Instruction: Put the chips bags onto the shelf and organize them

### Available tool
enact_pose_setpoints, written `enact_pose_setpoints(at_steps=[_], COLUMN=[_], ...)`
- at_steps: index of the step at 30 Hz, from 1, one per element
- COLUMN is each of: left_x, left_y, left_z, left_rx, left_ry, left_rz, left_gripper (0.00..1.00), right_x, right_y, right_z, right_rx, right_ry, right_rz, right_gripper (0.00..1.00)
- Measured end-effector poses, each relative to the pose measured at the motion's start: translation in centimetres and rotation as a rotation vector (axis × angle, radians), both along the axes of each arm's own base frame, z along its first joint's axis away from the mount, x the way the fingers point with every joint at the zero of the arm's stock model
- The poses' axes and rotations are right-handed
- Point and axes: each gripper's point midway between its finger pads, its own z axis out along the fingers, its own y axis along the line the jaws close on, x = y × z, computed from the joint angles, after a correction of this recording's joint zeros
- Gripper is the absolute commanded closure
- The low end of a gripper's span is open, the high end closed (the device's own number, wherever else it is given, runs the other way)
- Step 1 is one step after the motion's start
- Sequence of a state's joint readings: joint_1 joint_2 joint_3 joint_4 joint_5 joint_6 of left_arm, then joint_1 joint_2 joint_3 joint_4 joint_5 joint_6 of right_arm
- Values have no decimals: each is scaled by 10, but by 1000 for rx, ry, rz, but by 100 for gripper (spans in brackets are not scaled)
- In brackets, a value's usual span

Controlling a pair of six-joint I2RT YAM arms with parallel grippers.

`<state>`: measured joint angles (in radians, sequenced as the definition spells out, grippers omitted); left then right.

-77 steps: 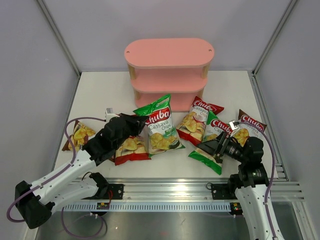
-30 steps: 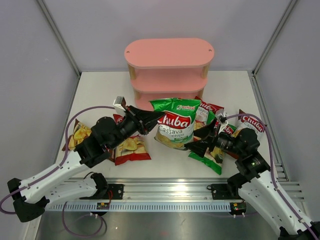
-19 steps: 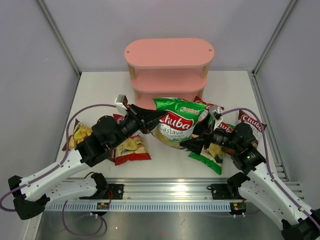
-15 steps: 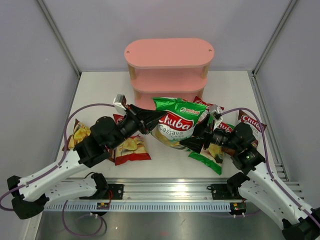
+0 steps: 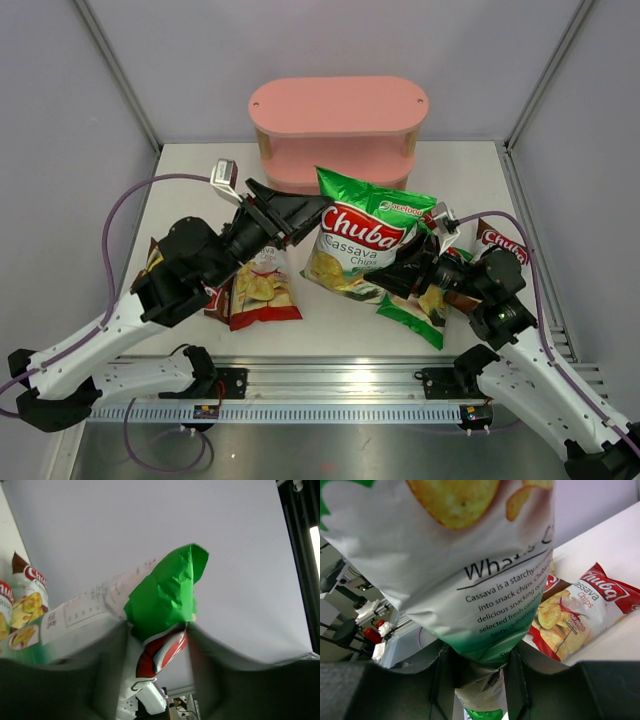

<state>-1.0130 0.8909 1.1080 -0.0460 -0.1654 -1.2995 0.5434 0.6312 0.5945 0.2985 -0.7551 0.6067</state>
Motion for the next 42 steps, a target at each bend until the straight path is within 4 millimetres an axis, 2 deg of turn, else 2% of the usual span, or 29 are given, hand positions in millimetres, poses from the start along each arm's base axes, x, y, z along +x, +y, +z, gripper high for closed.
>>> enact_pose_setpoints(at_steps=[3, 4, 7, 11, 14, 18, 20, 24, 27, 33, 37, 40, 41, 42], left_x=[-1, -1, -4, -5, -13, -32, -46, -61, -72, -92, -97, -100, -100, -99], left_y=[-5, -6, -5, 0, 11, 20, 18, 5, -2, -10, -17, -17, -17, -17], left_z=[19, 23, 25, 12, 9, 5, -1, -32, -49, -50, -46, -41, -39, -38], left_rx=[58, 82, 151, 275, 338, 398, 422, 482, 491, 447, 406, 380, 373, 368], left_ry=[-112, -153, -245, -354, -465, -634, -724, -815, -855, -940, -963, -966, -962, -953], left_rz=[-2, -2, 0, 12, 18, -32, -99, -232, -318, -430, -468, -470, -467, -465], left_gripper=[6, 2, 1, 1, 1, 1, 1, 1, 1, 1, 25, 45, 61, 64], right_x=[-6, -8, -14, -22, -25, -30, -31, -38, -46, -57, -61, -63, -63, -63], right_y=[-1, -2, -4, -7, -6, -2, 0, 0, -1, -2, -3, -5, -6, -6], right_z=[10, 14, 23, 37, 38, 37, 41, 53, 59, 67, 71, 73, 73, 72], right_rx=[32, 41, 68, 102, 103, 94, 102, 117, 113, 83, 62, 58, 58, 56], right_ry=[9, 13, 31, 43, 74, 135, 161, 176, 179, 182, 176, 168, 165, 165], right_rz=[18, 23, 34, 56, 79, 133, 157, 210, 242, 301, 310, 302, 296, 289], right_gripper=[86, 86, 88, 87, 87, 87, 87, 88, 88, 83, 78, 65, 60, 58])
